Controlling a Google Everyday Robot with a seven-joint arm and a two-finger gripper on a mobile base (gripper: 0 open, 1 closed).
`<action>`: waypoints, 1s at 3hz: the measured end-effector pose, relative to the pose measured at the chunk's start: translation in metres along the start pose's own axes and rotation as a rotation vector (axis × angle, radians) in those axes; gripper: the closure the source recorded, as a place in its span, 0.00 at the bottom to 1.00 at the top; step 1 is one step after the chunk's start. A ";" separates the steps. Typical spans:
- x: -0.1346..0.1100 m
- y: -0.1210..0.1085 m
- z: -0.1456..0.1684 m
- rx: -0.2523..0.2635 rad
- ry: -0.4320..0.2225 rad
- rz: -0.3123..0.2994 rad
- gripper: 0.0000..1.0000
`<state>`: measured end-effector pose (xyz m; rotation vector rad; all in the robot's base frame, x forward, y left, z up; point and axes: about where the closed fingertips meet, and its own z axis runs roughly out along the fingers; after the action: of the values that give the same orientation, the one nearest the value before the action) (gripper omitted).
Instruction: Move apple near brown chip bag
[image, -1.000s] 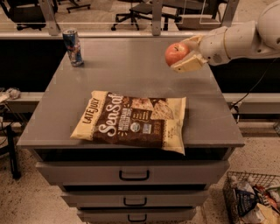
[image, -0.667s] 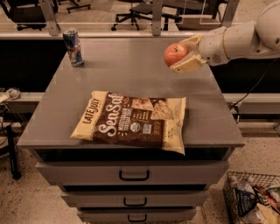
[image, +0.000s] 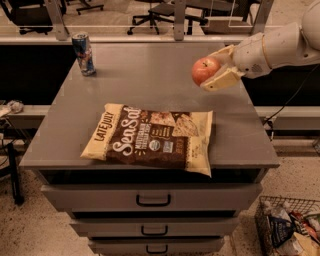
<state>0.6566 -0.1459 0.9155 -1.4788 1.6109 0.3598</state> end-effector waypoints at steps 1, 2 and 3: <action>0.012 0.017 -0.014 -0.083 0.011 0.034 1.00; 0.028 0.033 -0.022 -0.144 0.016 0.078 1.00; 0.049 0.047 -0.028 -0.197 0.021 0.122 1.00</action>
Offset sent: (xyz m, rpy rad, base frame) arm -0.0601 -0.0504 -0.0359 0.0100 0.2480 0.0717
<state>0.6077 -0.1864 0.8777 -1.5374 1.7268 0.5880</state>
